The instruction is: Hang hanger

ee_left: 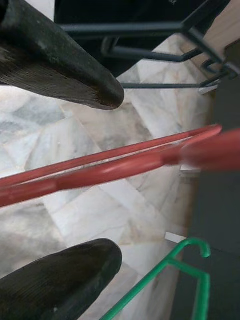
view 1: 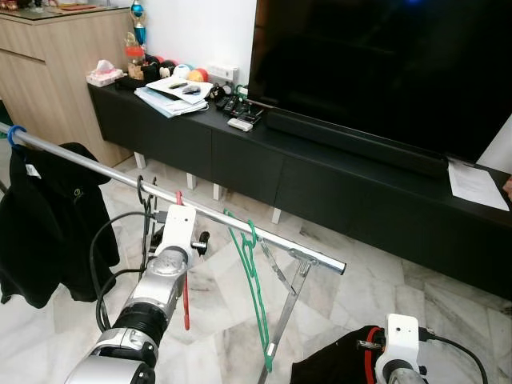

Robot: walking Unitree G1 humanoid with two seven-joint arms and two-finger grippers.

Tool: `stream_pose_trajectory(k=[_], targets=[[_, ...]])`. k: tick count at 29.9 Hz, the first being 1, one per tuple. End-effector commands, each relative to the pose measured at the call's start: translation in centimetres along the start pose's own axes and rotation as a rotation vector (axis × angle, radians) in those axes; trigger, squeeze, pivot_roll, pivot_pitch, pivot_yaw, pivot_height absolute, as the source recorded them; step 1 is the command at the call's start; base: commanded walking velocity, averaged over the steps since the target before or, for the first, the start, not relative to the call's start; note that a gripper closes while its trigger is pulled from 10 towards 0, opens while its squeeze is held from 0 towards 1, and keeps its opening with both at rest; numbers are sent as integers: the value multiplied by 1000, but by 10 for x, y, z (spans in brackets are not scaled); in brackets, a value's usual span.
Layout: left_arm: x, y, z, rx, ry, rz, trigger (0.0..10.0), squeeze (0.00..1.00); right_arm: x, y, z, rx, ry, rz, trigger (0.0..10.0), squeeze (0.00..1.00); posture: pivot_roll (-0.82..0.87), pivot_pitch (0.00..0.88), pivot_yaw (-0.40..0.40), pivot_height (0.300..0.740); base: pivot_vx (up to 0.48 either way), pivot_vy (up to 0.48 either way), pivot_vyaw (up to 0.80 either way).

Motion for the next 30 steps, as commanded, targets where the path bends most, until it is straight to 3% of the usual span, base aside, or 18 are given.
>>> stream_pose_trajectory(k=[1,2,4,6,8,30], targets=[[6,7,-2,7,-6,6,8902,0,5,6,-1,16,-12,11,10000,0,60,0,-97,740,0,0,0],[6,6,-2,3,-5,9,8902,0,5,6,-1,16,-12,11,10000,0,58,0,-97,740,0,0,0],[9,5,-2,-3,-15,18,3176,0,5,6,-1,16,-12,12,10000,0,57,0,-96,740,0,0,0],[11,5,-2,-4,-21,25,1137,0,5,6,-1,15,-12,13,10000,0,57,0,-96,740,0,0,0],[13,5,-2,-3,-24,31,0,0,5,5,-1,15,-12,14,10000,0,57,0,-97,740,0,0,0],[7,-1,-3,-27,14,9,0,0,5,0,1,3,-14,15,10000,0,53,0,-92,740,0,0,0]])
Point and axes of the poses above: a point about 5 cm out from each wrist's last joint towards the gripper, its own z axis pointing back from the gripper into the wrist, its own y axis along the axis of the wrist's last joint, x = y × z, the point moved 6 cm from there along -z, pointing out of the wrist towards the gripper, and after that the axes turned 5 degrees about -z, right-handed, at the moved point
